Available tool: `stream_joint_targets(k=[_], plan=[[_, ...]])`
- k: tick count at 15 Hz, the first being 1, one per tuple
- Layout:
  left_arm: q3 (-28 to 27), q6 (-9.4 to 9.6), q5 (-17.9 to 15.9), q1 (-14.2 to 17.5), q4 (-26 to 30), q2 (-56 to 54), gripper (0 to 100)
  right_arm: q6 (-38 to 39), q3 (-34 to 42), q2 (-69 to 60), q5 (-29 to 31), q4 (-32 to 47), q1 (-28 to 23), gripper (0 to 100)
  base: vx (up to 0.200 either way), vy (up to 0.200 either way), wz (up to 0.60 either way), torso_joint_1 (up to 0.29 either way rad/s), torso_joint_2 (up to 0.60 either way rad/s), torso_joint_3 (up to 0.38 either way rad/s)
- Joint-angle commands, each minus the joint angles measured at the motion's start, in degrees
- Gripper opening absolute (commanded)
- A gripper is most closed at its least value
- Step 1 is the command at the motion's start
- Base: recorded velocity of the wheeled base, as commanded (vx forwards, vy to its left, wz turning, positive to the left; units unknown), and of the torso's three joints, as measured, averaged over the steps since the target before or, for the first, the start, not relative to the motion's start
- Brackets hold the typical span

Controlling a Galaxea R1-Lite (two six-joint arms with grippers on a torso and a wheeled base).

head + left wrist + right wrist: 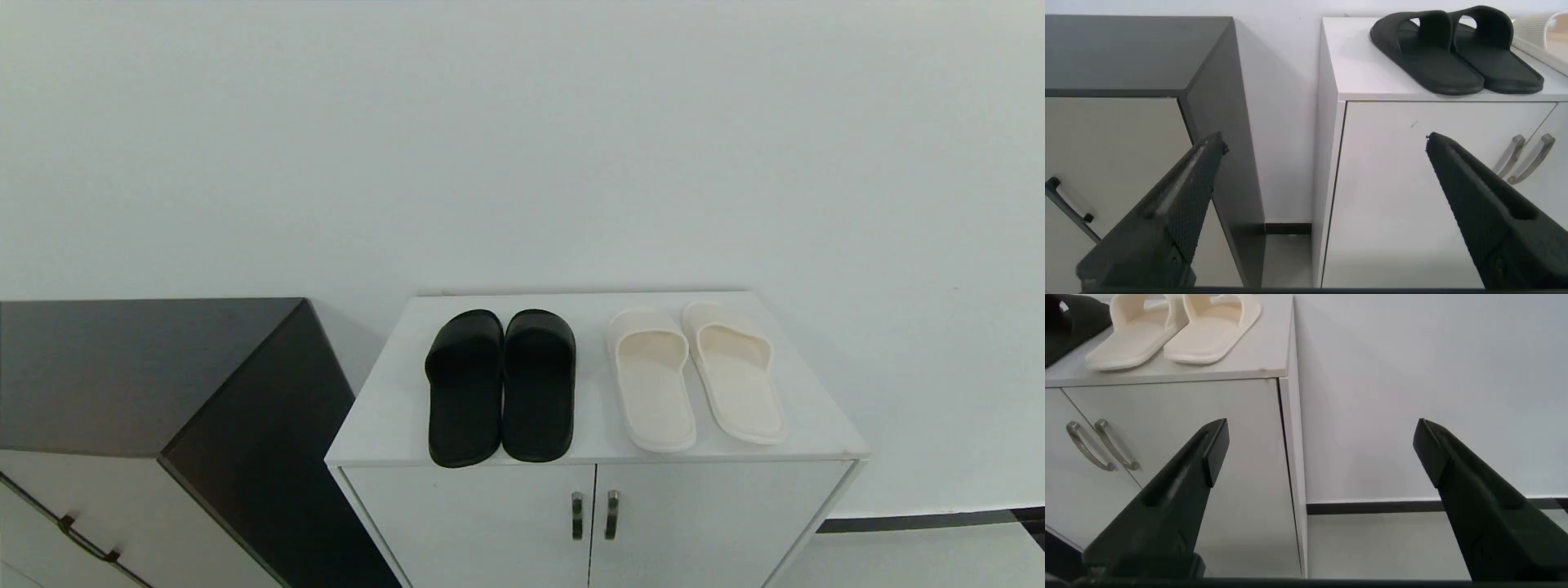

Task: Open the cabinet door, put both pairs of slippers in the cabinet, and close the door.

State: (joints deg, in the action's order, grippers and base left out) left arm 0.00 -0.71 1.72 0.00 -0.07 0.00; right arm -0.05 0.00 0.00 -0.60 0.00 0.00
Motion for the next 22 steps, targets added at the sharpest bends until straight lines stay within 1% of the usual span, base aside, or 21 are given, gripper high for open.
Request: stream_joint_targets(k=[1, 4, 5, 6, 7, 8, 9, 10, 12, 13, 15, 17, 18, 19, 20, 22], plan=[[0.0, -0.08, 0.0, 0.0, 0.0, 0.0, 100, -0.1, 0.0, 0.0, 0.0, 0.0, 0.0, 100, 0.000, 0.000, 0.00, 0.000, 0.00, 0.000], [0.0, -0.08, 0.1, 0.0, 0.0, 0.0, 100, -0.2, 0.0, 0.0, 0.0, 0.0, 0.0, 100, 0.000, 0.000, 0.00, 0.000, 0.00, 0.000], [0.0, -0.35, 0.1, 0.0, 0.0, 0.0, 100, 0.0, 0.0, 0.0, 0.5, -0.2, 0.0, 100, 0.000, 0.000, 0.00, 0.000, 0.00, 0.000], [0.0, -0.61, 0.1, 0.0, 0.0, 0.0, 100, 0.9, -4.5, 0.5, 0.7, -3.1, 0.1, 100, 0.000, 0.000, 0.00, 0.000, 0.00, 0.000], [0.0, -0.61, 0.1, 0.0, 0.0, 0.0, 100, 5.5, -19.0, 8.3, 0.9, -3.1, 0.4, 100, 0.000, 0.000, 0.00, 0.000, 0.00, 0.000], [0.0, -0.61, 0.1, 0.0, 0.0, 0.0, 100, 7.4, -25.6, 12.7, 0.3, 1.7, -0.3, 100, 0.000, 0.000, 0.00, 0.000, 0.00, 0.000], [0.0, -0.61, 0.1, 0.0, 0.0, 0.0, 100, 5.8, -27.0, 16.1, -1.8, 5.4, -0.4, 100, 0.000, 0.000, 0.00, 0.000, 0.00, 0.000], [0.0, -0.61, 0.1, 0.0, 0.0, 0.0, 100, 4.8, -26.5, 19.1, -4.1, 6.4, -0.3, 100, 0.000, 0.000, 0.00, 0.000, 0.00, 0.000], [0.0, -0.70, 0.1, 0.0, 0.0, 0.0, 100, 4.6, -24.4, 24.3, -10.8, 6.2, 0.5, 100, 0.000, 0.000, 0.00, 0.000, 0.00, 0.000], [0.0, -0.61, 0.1, 0.0, 0.0, 0.0, 100, 4.5, -24.7, 28.3, -12.0, 6.0, 0.8, 100, 0.000, 0.000, 0.00, 0.000, 0.00, 0.000], [0.0, -0.61, 0.1, 0.0, 0.0, 0.0, 100, 6.1, -27.2, 38.1, -12.2, 5.6, 4.6, 100, 0.000, 0.000, 0.00, 0.000, 0.00, 0.000], [0.0, -0.61, 0.1, 0.0, 0.0, 0.0, 100, 13.1, -29.4, 46.1, -11.9, 2.5, 11.6, 100, 0.000, 0.000, 0.00, 0.000, 0.00, 0.000], [0.0, -0.61, 0.1, 0.0, 0.0, 0.0, 100, 18.2, -30.6, 53.6, -9.0, -4.2, 16.5, 100, 0.000, 0.000, 0.00, 0.000, 0.00, 0.000], [0.0, -0.52, 0.1, 0.0, 0.0, 0.0, 100, 18.5, -30.6, 59.8, -3.0, -9.8, 20.7, 100, 0.000, 0.000, 0.00, 0.000, 0.00, 0.000], [0.0, -0.52, 0.1, 0.0, 0.0, 0.0, 100, 19.1, -30.6, 64.7, 3.0, -15.7, 26.3, 100, 0.000, 0.000, 0.00, 0.000, 0.00, 0.000], [0.0, -0.52, 0.1, 0.0, 0.0, 0.0, 100, 19.0, -31.7, 74.3, 13.0, -25.9, 33.3, 100, 0.000, 0.000, 0.00, 0.000, 0.00, 0.000]])
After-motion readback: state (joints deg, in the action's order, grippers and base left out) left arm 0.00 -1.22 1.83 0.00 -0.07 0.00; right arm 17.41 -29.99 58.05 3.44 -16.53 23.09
